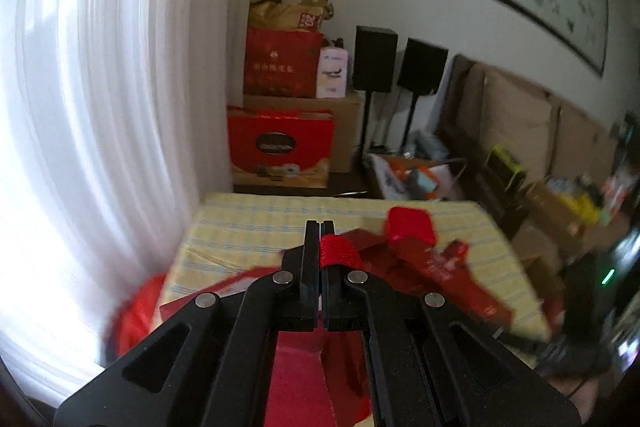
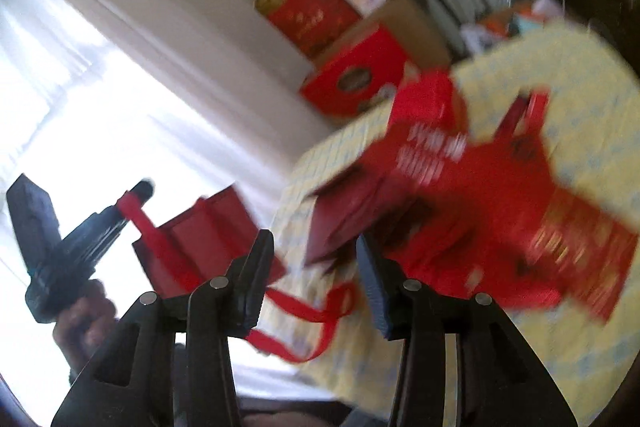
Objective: Organize objects
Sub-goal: 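Lift the red gift bag off the table with both grippers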
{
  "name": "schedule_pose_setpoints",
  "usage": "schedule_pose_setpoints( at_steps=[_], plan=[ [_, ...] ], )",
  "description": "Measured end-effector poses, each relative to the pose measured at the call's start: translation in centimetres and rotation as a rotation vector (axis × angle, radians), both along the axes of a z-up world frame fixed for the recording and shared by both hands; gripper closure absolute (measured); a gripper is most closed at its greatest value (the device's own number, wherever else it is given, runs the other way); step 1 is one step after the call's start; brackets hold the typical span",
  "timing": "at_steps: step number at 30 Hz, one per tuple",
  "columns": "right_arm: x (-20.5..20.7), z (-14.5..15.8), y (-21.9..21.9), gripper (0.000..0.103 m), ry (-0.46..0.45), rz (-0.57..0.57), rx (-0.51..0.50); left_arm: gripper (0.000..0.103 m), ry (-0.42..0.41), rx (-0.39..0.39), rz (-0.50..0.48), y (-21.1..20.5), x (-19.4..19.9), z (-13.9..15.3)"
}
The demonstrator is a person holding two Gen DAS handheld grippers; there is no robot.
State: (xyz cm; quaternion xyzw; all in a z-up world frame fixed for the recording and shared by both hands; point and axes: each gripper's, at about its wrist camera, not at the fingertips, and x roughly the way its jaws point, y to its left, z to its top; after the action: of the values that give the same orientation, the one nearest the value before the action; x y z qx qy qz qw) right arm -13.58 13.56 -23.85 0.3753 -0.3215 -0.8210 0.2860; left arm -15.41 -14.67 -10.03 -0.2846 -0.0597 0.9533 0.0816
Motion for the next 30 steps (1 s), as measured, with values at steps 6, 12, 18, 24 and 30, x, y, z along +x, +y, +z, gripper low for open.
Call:
schedule_pose_setpoints(
  at_steps=[6,12,18,24,30],
  plan=[
    [1.0,-2.3,-3.4,0.054,-0.131,0.145,-0.124,0.103,0.057,0.171,0.028,-0.8,0.2,1.8],
    [1.7,-2.4,-3.8,0.054,-0.137,0.174,-0.144,0.103,0.050,0.211,0.067,-0.9,-0.9,2.2],
    [1.9,-2.5,-2.6,0.051,-0.146,0.158,-0.168,0.103,0.060,0.200,0.049,0.1,-0.4,2.4],
    [2.2,-2.4,-2.8,0.051,-0.160,0.176,-0.143,0.103,0.098,0.218,0.031,0.1,1.3,4.8],
    [2.7,-1.9,-2.6,0.050,-0.150,0.171,-0.140,0.103,0.150,0.173,0.003,1.2,2.8,7.9]
  ],
)
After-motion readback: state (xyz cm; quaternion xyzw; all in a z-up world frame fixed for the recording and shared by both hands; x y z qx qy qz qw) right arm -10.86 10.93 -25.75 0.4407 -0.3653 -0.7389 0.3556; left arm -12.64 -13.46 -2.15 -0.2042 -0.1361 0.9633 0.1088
